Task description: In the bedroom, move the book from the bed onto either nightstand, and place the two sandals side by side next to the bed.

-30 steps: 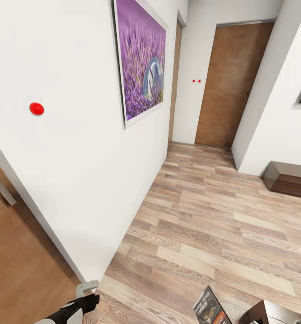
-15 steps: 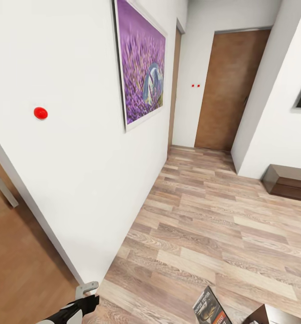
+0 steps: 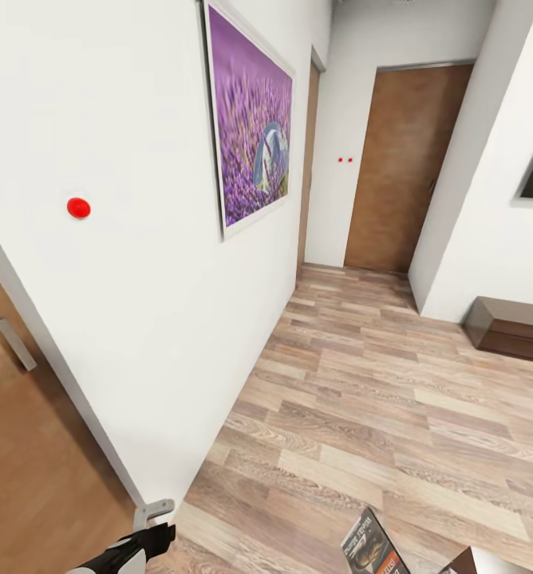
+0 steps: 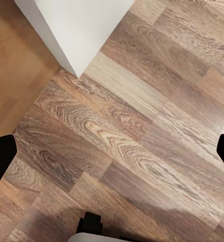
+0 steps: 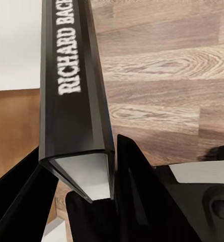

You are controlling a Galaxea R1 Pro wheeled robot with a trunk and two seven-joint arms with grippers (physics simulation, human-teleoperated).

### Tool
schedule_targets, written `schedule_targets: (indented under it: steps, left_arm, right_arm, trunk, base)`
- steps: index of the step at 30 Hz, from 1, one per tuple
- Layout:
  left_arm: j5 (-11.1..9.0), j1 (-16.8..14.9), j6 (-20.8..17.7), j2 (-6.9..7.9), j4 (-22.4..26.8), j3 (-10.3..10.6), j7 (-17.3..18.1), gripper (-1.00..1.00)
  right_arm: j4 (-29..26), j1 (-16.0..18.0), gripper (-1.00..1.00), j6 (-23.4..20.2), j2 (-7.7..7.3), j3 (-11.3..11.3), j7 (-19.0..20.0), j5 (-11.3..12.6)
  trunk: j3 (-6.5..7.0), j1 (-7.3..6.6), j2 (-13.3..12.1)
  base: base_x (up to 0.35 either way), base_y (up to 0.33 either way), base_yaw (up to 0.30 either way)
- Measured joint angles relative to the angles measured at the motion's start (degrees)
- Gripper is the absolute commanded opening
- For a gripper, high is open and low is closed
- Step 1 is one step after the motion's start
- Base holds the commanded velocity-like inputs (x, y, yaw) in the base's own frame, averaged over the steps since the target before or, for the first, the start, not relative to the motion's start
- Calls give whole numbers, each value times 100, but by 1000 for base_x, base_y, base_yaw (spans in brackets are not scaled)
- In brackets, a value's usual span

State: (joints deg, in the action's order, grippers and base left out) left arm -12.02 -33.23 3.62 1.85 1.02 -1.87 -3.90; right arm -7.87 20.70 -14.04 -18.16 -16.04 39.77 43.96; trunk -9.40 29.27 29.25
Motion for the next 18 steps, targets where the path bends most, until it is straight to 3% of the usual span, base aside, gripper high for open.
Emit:
schedule_targets:
  steps: [18]
  left_arm:
    - [0,6,2,0,0,1,0,100]
  right_arm:
    - [0,0,-100,0,0,0,0,0]
  trunk:
    - [168,0,0]
  base:
    - [0,0,0]
